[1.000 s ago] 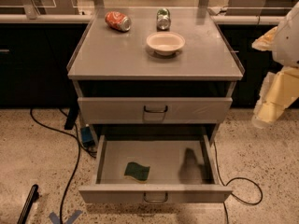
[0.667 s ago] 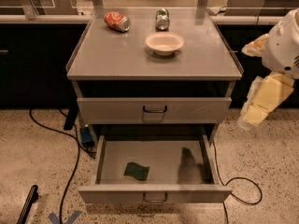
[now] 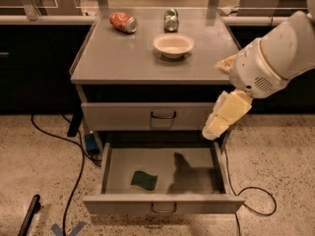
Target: Pick sponge from middle drawer and place on counter
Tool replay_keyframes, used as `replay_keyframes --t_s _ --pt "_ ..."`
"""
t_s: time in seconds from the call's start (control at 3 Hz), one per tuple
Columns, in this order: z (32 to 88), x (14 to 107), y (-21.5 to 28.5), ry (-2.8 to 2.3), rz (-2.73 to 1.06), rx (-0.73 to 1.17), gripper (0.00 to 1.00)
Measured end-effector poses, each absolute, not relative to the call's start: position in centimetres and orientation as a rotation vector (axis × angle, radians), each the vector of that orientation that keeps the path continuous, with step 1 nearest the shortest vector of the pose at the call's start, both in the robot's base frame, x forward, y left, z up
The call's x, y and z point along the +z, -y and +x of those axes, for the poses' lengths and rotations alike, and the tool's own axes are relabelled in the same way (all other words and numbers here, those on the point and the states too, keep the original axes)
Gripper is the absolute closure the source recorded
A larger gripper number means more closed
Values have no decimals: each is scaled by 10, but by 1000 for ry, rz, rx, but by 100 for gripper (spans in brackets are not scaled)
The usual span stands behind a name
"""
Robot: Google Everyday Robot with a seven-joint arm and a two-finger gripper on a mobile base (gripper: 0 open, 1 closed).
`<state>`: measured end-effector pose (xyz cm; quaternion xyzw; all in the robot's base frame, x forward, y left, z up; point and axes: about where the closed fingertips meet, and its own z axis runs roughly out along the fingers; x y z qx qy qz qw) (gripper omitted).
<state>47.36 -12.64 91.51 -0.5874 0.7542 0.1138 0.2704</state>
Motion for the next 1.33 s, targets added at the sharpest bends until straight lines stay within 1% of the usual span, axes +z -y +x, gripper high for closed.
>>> replay_keyframes --t_s 0.33,0.67,1.0,1.33 --pt "486 894 79 -1997 -1673 360 0" --pt "494 872 27 -1964 -1842 325 0" --pt "497 843 -8 -2007 -2029 204 0" --pt "506 841 -14 -1987 -2075 112 0"
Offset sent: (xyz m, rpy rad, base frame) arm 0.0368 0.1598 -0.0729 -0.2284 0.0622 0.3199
